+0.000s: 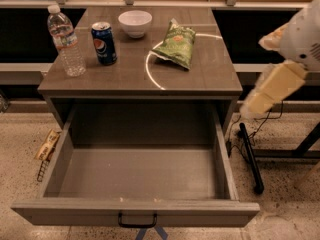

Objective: Place water bottle into top drawer

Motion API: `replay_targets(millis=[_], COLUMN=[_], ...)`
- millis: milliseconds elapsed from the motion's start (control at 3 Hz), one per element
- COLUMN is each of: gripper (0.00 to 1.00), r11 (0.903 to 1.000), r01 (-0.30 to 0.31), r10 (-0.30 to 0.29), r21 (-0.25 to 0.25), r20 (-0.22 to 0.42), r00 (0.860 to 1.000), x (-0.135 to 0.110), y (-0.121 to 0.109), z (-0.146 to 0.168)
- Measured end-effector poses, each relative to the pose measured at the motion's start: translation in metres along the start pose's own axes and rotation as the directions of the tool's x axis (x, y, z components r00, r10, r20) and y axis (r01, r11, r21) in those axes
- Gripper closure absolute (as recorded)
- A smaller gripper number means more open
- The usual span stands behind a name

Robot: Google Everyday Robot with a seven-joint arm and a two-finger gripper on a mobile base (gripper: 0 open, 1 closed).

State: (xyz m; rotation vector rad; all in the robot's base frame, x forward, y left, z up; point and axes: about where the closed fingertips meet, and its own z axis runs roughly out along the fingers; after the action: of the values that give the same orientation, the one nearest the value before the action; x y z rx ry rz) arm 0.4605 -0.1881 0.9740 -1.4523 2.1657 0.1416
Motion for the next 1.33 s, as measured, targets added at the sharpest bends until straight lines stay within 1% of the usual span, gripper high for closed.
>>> replay_targets(millis=[333, 667, 1000, 1333], gripper=[0.00, 0.00, 0.00, 0.00], r11=[0.9895, 0.9588, 0.9441, 0.9417], r01=[-0.145, -0.284, -0.330, -0.332], r10=[0.143, 0.272, 0.300, 0.277], r21=[-0.005, -0.007, 0.006, 0.053], r20=[0.185, 0.313, 0.398, 0.436], r00=[0.972, 0.910, 0.867, 0.856], x=[-0.043, -0.094, -0.135, -0.182], y=[-0.002, -0.009, -0.009, -0.009], z=[0.015, 0.033, 0.052, 0.058])
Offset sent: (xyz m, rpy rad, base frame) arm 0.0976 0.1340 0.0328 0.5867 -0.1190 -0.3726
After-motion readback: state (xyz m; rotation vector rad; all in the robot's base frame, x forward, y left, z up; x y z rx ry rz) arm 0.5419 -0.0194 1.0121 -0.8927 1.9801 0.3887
